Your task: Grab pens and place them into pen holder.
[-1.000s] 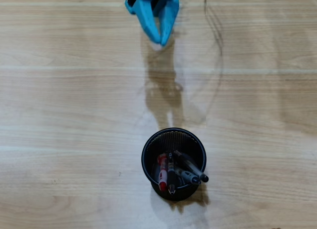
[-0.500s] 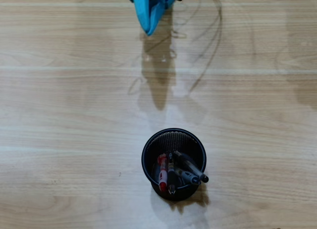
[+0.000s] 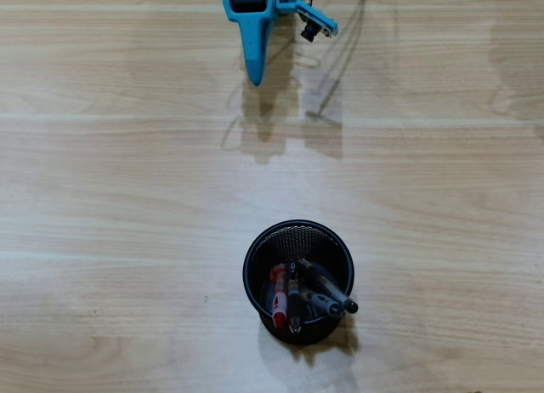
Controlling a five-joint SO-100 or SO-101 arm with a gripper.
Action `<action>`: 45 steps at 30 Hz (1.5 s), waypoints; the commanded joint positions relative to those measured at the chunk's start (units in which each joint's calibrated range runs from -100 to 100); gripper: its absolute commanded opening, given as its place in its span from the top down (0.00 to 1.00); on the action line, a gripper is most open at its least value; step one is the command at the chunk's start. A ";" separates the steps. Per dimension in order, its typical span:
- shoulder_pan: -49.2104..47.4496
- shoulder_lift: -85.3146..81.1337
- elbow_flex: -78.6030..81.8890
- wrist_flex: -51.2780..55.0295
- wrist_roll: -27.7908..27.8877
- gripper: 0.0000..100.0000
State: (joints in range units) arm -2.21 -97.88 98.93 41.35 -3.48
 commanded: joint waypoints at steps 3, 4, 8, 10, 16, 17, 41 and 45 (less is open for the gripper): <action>1.53 -0.78 0.61 8.72 1.52 0.98; 1.62 -0.78 0.61 10.01 1.58 0.98; 1.89 -0.78 0.61 10.35 1.88 0.98; 2.16 -0.78 0.34 10.35 1.88 0.98; 3.25 -0.78 -0.20 10.44 1.78 0.98; 3.25 -0.78 -0.20 10.44 1.78 0.98; 2.71 -0.78 -0.20 10.44 1.78 0.98; 2.71 -0.78 -0.20 10.44 1.78 0.98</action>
State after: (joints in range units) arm 0.50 -97.88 99.20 52.08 -1.77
